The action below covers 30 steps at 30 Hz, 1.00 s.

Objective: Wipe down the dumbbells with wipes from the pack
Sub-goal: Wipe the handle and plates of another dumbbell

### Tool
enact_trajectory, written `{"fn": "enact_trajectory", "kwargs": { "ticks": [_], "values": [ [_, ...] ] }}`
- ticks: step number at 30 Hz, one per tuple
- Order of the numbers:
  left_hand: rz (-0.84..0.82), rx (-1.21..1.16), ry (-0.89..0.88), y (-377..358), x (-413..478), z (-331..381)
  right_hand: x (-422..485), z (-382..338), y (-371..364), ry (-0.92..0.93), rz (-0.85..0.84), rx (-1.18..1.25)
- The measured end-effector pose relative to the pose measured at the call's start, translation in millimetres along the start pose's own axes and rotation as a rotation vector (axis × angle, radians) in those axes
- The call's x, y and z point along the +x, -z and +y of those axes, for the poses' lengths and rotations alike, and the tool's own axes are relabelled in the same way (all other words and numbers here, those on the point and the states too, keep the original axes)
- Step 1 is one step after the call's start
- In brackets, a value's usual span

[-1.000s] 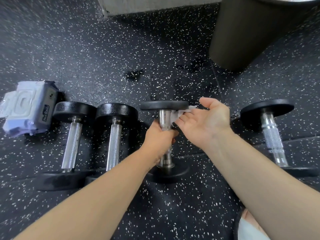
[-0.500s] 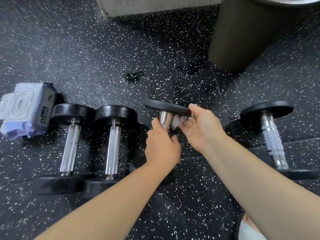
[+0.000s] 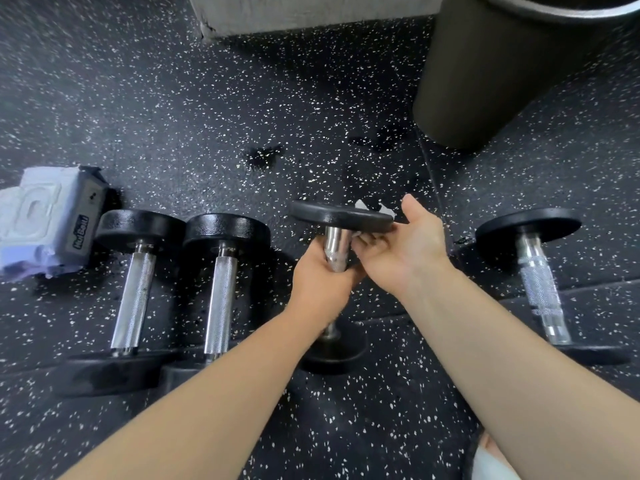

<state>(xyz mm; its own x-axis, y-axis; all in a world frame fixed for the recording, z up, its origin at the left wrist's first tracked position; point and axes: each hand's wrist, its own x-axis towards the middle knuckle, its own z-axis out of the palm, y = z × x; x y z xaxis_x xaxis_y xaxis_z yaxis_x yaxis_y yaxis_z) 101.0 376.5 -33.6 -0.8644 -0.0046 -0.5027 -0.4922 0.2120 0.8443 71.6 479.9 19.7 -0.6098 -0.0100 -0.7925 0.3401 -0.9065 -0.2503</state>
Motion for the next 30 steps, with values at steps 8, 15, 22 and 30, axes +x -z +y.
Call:
{"fn": "enact_trajectory", "kwargs": {
  "ticks": [8, 15, 22, 30],
  "values": [
    [0.022, -0.008, 0.018, 9.9, 8.2, -0.4, -35.5, -3.9, 4.8, -0.055, -0.157, 0.028],
    [-0.01, -0.021, 0.069, 12.0, 9.4, -3.2, 5.4, 3.4, -4.4, -0.024, -0.038, -0.159],
    [0.211, 0.456, -0.126, 8.1, -7.5, -4.7, -5.3, 5.2, -2.4, -0.01, -0.104, -0.156],
    [0.082, -0.066, -0.015, 15.1, -4.0, -7.6, -39.9, 16.2, -4.8, 0.013, -0.219, -0.132]
  ]
}}
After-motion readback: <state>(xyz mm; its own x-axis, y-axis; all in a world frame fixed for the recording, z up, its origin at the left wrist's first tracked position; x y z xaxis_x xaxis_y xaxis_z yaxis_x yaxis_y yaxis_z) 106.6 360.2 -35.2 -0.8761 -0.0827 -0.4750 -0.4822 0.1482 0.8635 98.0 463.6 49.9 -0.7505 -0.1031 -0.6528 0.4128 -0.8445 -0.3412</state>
